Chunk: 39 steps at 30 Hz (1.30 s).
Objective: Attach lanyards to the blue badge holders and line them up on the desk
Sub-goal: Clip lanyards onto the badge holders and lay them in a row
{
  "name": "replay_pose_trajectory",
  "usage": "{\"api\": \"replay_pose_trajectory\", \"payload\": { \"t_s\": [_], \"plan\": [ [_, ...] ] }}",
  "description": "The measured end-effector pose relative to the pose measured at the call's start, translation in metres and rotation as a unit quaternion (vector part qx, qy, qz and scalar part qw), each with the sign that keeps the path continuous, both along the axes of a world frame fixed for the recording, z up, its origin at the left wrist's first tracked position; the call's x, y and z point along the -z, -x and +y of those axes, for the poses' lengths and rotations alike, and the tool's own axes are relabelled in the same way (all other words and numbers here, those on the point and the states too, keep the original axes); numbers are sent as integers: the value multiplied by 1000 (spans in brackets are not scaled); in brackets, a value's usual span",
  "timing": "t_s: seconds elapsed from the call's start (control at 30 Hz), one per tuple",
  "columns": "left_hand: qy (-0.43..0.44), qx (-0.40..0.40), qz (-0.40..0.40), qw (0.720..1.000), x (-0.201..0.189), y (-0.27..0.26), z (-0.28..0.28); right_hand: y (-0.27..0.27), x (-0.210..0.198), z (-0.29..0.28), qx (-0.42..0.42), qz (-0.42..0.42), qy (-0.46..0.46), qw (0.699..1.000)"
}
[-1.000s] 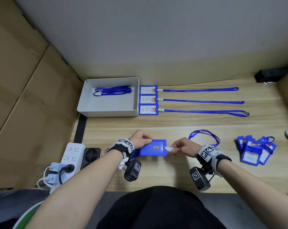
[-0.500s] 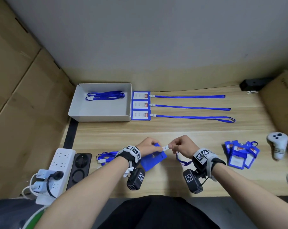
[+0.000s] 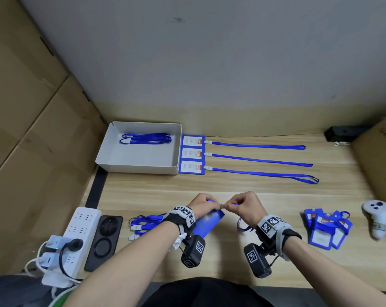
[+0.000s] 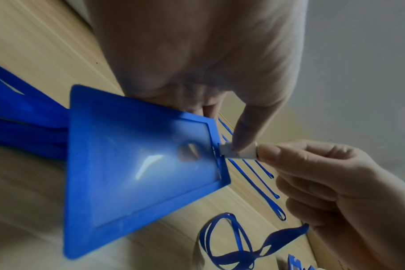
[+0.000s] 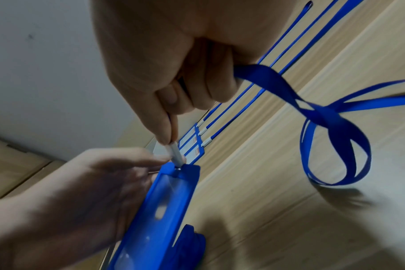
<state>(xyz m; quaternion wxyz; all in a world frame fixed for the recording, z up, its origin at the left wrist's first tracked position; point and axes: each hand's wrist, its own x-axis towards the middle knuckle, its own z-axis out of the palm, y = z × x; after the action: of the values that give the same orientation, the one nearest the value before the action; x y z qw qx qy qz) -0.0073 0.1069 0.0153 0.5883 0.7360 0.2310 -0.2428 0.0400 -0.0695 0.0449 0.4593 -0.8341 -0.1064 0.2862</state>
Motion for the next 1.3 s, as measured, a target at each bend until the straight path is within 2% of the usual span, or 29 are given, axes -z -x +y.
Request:
{"api": "replay_pose_trajectory", "payload": {
  "t_s": [0.1,0.2,0.33,0.43,0.57,0.77,0.93,1.03,1.1,1.17,1.23,1.3],
  "plan": [
    [-2,-20,-8,1000,-1,-1,0,-2,0,5,-24,-30,33,999],
    [31,-37,6,999,-4,2,2,-9,2,7,-9,-53,60,997],
    [12,-35,6,999,12,12,13,-18,7,3,11,-36,83,996],
    [25,-19,-36,999,22,21,18,-16,13,1,-20,-6,90,996],
    [64,21,-67,996,25,28,20,-17,26,2,-46,-6,131,990],
    [66,5,-74,995,27,28,22,-21,19,-7,-85,-36,220,971],
    [2,61,-28,998,28,27,17,-20,15,-16,-2,-8,84,996],
    [-51,26,-36,998,23,20,10,-20,8,-17,10,9,36,999],
    [-41,-36,-83,995,14,13,3,-20,5,-17,13,20,18,1000],
    [10,-73,-111,991,2,7,-5,-20,5,-17,15,25,7,1000],
    [45,-65,-110,991,-9,4,-11,-20,6,-17,15,25,4,1000],
    [33,-45,-118,991,-9,4,-14,-20,7,-18,13,28,7,1000]
  ]
}}
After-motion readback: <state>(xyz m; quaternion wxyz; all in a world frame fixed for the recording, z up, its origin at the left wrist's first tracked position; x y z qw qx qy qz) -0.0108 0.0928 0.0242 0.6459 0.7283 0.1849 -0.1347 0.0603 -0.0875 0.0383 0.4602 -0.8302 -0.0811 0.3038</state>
